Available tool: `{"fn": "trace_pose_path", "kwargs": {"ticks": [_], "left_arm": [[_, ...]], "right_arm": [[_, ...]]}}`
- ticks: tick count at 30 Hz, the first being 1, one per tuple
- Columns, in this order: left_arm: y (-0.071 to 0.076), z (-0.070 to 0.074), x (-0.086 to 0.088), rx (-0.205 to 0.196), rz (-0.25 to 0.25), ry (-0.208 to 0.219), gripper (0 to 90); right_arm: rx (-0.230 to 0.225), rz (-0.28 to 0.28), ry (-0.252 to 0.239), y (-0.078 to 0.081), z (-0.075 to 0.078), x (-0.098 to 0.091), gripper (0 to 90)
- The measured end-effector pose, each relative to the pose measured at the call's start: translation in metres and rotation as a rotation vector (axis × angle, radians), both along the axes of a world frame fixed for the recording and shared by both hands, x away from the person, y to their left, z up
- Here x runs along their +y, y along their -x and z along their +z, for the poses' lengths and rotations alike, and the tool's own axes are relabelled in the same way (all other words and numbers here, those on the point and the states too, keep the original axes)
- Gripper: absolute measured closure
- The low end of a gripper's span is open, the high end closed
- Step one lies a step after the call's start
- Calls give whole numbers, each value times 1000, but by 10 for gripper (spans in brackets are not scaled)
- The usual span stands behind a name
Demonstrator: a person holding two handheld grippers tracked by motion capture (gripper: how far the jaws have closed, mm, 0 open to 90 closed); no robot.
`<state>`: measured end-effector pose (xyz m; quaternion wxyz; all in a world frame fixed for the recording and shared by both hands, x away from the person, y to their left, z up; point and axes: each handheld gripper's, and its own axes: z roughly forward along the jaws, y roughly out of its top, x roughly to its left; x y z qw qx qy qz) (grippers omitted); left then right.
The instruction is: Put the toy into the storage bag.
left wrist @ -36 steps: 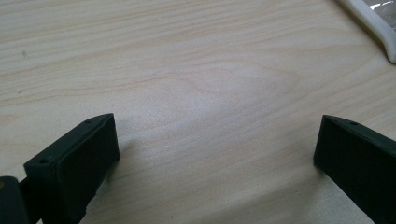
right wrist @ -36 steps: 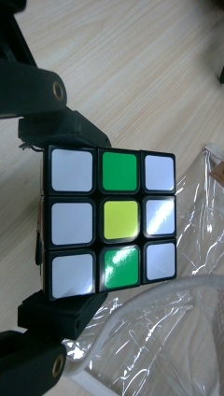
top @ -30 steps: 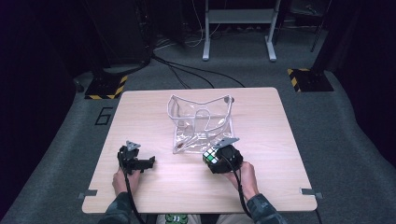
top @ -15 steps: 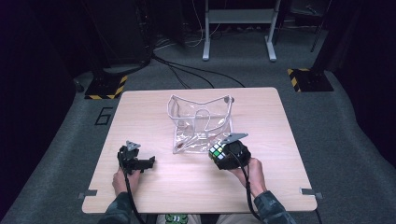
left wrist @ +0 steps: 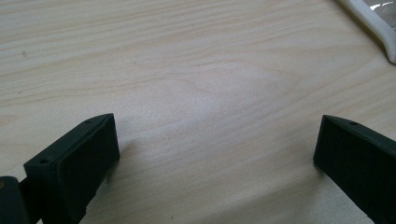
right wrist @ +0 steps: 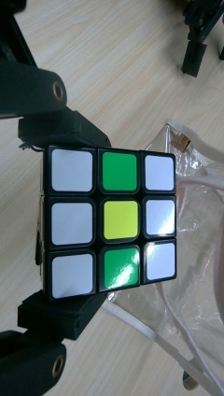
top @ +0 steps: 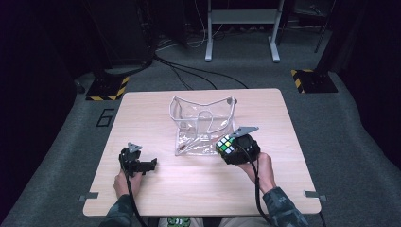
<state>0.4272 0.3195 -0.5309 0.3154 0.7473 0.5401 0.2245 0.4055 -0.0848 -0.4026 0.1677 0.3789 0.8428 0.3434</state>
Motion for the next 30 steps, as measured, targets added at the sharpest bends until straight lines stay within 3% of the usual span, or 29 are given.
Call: {"fn": "trace_pose_path", "kwargs": {"ticks": [13, 30], "left_arm": [[-1, 0, 0, 1, -2, 4, 0], [-1, 0, 0, 4, -3, 1, 0]], "right_arm": [[-31, -7, -16, -9, 26, -7, 335], [-80, 8, 22, -14, 61, -9, 335]]}}
